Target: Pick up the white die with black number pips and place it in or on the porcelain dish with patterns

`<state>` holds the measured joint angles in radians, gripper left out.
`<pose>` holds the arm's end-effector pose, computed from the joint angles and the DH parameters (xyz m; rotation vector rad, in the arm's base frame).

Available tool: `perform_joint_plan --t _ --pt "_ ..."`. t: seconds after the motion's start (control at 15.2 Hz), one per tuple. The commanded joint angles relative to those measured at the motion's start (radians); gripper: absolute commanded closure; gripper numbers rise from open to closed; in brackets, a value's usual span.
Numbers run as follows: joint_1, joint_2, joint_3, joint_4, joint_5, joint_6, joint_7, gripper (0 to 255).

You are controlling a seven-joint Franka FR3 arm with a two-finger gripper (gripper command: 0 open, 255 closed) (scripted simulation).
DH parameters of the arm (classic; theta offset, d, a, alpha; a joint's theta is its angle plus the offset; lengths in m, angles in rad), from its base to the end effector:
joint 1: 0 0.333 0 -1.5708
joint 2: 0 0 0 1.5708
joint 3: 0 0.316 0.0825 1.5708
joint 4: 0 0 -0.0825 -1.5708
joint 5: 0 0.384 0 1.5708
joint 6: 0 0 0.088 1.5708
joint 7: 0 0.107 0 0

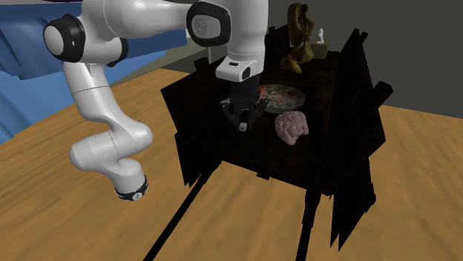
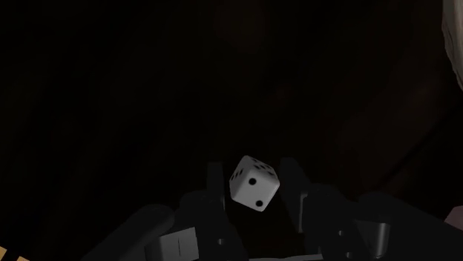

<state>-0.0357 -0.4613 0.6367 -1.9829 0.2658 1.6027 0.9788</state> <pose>0.3161 0.3146 0.6063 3.0658 -0.6824 0.0036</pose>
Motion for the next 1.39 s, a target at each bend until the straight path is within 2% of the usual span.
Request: perform_joint_plan --t 0.0,0.46,1.32 --pt "0.0 0.001 0.0 -0.001 0.0 0.0 0.0 255" --pt "0.0 0.001 0.0 -0.001 0.0 0.0 0.0 255" --pt "-0.02 0.061 -0.005 0.222 -0.033 -0.168 0.028 255"
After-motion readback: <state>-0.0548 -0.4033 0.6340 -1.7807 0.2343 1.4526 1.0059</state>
